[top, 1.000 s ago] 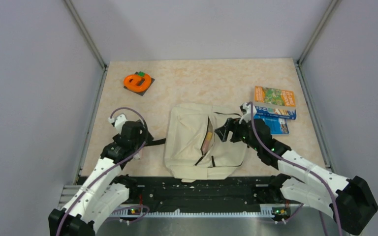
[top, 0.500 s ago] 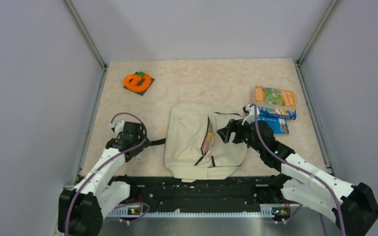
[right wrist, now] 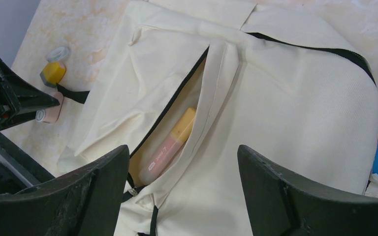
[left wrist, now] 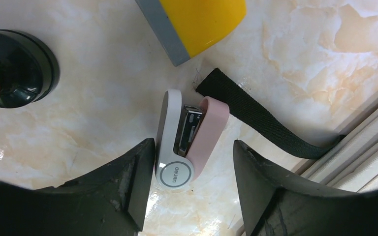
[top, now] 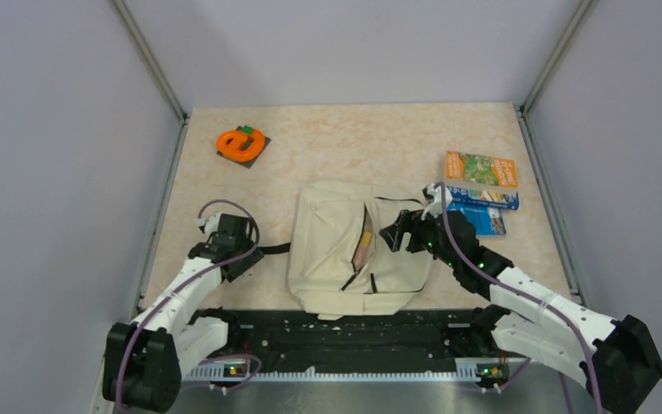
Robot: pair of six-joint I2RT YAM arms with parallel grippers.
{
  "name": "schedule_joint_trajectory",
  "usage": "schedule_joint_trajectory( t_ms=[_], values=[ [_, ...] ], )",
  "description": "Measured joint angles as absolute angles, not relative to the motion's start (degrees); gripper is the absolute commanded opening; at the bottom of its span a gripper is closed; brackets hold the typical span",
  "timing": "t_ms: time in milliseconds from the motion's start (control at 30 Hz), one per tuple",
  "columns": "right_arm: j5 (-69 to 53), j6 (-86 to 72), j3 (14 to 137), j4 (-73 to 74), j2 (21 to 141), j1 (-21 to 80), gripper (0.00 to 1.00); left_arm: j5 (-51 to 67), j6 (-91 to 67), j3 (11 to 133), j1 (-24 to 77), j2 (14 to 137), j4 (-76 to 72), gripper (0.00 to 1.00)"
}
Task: Pack the student bag
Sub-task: Place the stationery in the student bag, then pick up the stationery from the center of the board.
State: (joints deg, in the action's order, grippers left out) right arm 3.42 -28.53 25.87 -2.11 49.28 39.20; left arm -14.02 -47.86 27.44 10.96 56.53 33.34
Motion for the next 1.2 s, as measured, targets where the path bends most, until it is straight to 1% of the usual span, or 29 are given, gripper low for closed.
schedule_joint_trajectory(
  t_ms=[100,133,200,300,567,733,867,1033,1200],
  values=[
    [3.4,-28.56,25.85,-2.11,49.91,39.18,0.79,-13.76,-47.83,27.07,10.96,56.55,33.23,0.58],
    [3.38,-28.56,25.87,-2.13,50.02,39.2,0.79,-13.72,-47.86,27.05,10.96,56.66,33.21,0.54],
    [3.4,-28.56,25.87,-2.15,50.04,39.2,0.79,-13.54,-47.88,27.0,10.96,57.06,33.12,0.49],
    [3.4,-28.56,25.87,-2.15,50.04,39.2,0.79,-13.28,-47.83,26.87,10.96,57.1,33.15,0.46],
    [3.4,-28.56,25.87,-2.11,50.0,39.2,0.79,-13.28,-47.83,26.44,10.92,54.61,33.17,0.45],
    [3.2,-28.56,25.87,-2.04,49.63,39.2,0.79,-12.14,-46.17,26.65,10.92,51.29,34.15,0.47],
    [2.42,-28.58,25.89,-2.07,49.34,39.2,0.79,-8.25,-42.85,28.64,10.92,48.16,34.5,0.48],
    [-0.73,-28.69,26.04,-2.17,49.78,39.2,0.77,-0.4,-38.0,30.28,11.18,45.08,31.48,0.45],
    [-5.96,-29.69,26.06,-4.56,52.73,39.2,0.75,5.89,-33.58,31.64,15.94,43.44,27.64,0.45]
  ],
)
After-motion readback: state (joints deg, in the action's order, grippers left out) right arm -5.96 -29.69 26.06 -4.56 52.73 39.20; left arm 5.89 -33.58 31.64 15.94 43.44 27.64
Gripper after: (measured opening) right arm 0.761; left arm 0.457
